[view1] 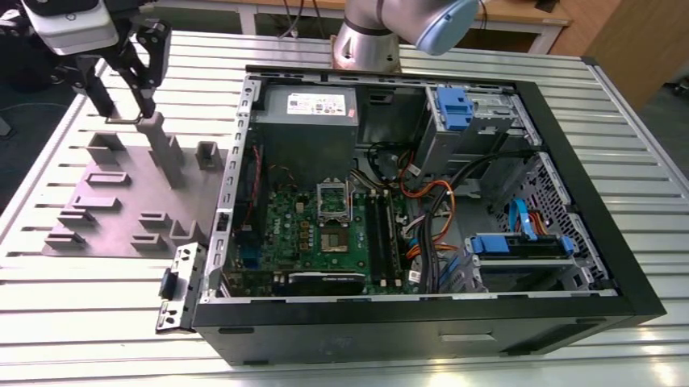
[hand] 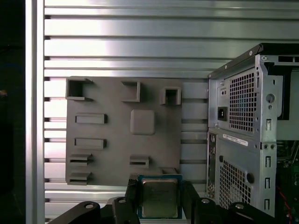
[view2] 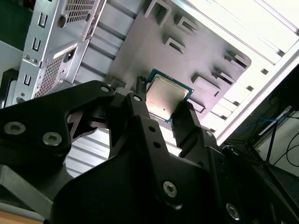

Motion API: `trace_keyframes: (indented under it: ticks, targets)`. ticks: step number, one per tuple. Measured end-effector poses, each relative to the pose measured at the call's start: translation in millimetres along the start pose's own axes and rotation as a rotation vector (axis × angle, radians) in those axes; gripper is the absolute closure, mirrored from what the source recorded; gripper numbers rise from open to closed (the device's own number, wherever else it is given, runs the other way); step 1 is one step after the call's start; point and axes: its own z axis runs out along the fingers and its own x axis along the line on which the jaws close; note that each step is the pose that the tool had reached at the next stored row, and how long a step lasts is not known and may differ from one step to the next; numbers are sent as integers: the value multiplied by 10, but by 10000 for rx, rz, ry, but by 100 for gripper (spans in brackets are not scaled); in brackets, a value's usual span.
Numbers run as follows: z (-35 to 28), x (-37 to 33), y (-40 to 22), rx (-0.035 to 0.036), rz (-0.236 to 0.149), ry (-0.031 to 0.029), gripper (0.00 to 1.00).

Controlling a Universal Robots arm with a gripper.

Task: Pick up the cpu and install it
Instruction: 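Pick up the cpu and move it towards the insertion slot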

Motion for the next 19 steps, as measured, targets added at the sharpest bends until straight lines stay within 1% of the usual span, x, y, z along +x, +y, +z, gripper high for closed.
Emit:
trace_keyframes:
  ticks: [14,19]
  targets:
    - [5,-159,-6,2,0,0,53]
    - [8,-179,-73,2,1,0,53]
